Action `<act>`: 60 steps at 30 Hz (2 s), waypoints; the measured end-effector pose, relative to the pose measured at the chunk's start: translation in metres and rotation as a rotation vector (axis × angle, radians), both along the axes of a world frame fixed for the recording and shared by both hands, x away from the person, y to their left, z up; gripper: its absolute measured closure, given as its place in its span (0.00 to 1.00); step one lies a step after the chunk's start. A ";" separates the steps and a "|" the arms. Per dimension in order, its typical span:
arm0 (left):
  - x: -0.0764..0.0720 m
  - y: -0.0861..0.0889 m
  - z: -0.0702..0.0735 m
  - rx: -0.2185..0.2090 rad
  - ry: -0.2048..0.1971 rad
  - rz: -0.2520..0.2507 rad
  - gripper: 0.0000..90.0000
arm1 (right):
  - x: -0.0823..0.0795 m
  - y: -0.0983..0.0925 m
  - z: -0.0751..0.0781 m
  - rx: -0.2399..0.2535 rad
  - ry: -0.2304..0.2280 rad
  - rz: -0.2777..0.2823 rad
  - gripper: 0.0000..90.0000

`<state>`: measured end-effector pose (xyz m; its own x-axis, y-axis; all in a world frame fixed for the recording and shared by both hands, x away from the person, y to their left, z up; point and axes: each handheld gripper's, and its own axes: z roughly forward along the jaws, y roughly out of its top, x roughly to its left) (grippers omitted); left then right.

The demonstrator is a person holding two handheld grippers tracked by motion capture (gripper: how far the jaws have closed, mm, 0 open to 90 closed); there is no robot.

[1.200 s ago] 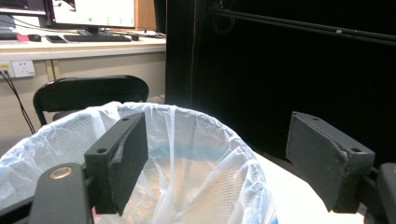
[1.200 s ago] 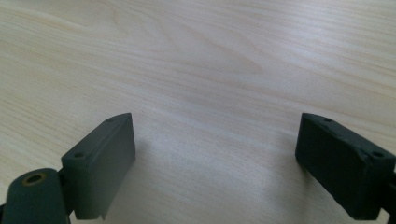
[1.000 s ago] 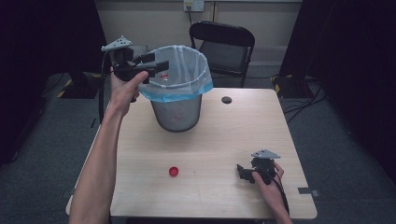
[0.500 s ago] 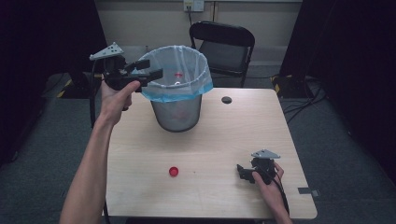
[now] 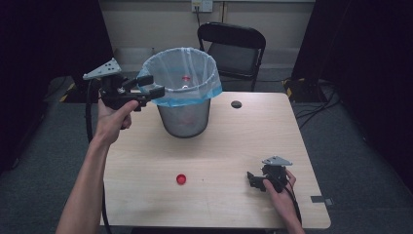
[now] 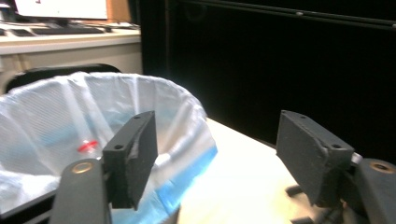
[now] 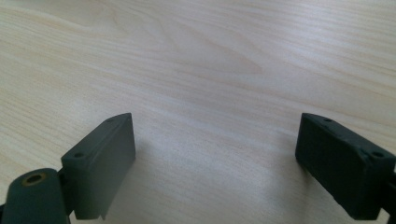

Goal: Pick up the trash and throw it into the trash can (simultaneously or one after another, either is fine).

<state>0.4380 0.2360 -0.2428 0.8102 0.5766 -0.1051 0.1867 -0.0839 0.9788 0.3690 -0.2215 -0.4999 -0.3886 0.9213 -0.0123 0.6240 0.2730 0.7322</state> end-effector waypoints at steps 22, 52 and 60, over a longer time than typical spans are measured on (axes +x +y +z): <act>-0.021 0.009 -0.070 0.071 0.111 0.037 0.31 | 0.000 0.000 0.000 0.000 0.000 0.000 0.13; -0.053 -0.018 -0.177 0.179 0.269 -0.075 0.26 | 0.000 0.000 0.000 0.000 0.000 0.000 0.13; -0.055 -0.031 -0.200 0.250 0.306 -0.064 0.28 | 0.000 0.000 0.000 0.000 0.000 0.000 0.13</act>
